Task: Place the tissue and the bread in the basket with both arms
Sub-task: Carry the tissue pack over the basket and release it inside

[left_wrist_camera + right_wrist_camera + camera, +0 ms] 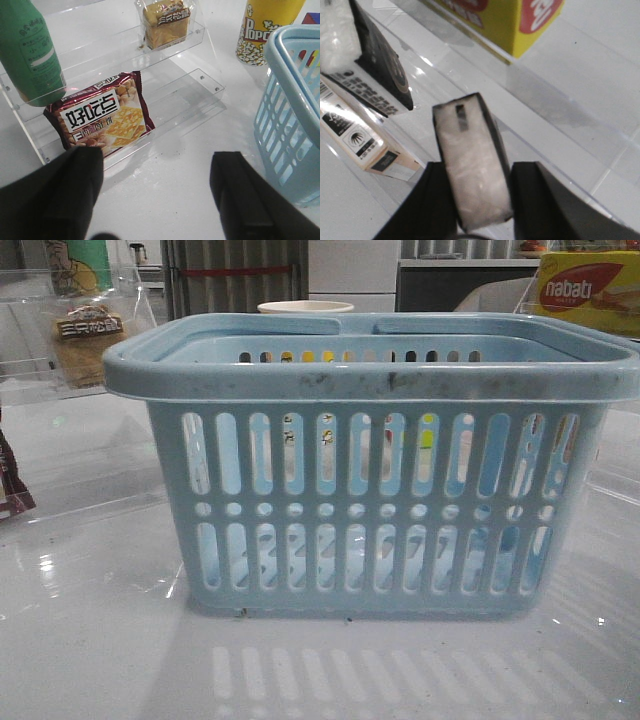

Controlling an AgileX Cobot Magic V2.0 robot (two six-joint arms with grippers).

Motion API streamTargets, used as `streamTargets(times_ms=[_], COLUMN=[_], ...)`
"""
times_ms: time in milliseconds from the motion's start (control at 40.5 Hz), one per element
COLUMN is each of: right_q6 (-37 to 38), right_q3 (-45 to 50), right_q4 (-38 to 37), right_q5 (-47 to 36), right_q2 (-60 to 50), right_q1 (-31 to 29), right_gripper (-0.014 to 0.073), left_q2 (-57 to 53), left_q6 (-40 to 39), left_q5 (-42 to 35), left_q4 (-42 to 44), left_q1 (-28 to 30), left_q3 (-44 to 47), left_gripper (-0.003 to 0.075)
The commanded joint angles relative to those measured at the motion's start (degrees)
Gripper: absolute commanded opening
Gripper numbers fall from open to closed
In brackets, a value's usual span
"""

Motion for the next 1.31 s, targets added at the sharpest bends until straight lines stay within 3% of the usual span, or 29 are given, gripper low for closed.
streamTargets(times_ms=[0,444,741,1012,1284], right_q6=[0.06,-0.05,-6.39,-8.54,-8.66], right_q3=[-2.56,-5.85,-5.59,-4.36,0.26], right_q4=[-0.03,0.4,2.44,7.42,10.5], right_q5=[-3.47,8.8,16.12,19.32,16.19], right_q2=[-3.25,-15.15,-26.78,-26.78,-22.09], right_q1=[-0.23,4.64,17.77,31.01,35.72], right_gripper=[0.0203,0.0182,0.0182,0.0182,0.0199], left_q2=[0.41,0.41,0.41,0.41,0.41], left_q6=[-0.06,-0.06,-0.06,-0.06,-0.06], left_q5=[-4.42,-4.42,-4.42,-4.42,-4.42], left_q4=[-0.49,-0.49,-0.49,-0.49,-0.49], left_q1=[-0.3,-0.3,-0.3,-0.3,-0.3], left_q3=[-1.47,-1.47,-1.47,-1.47,-1.47], left_gripper=[0.0505,0.0505,0.0505,0.0505,0.0505])
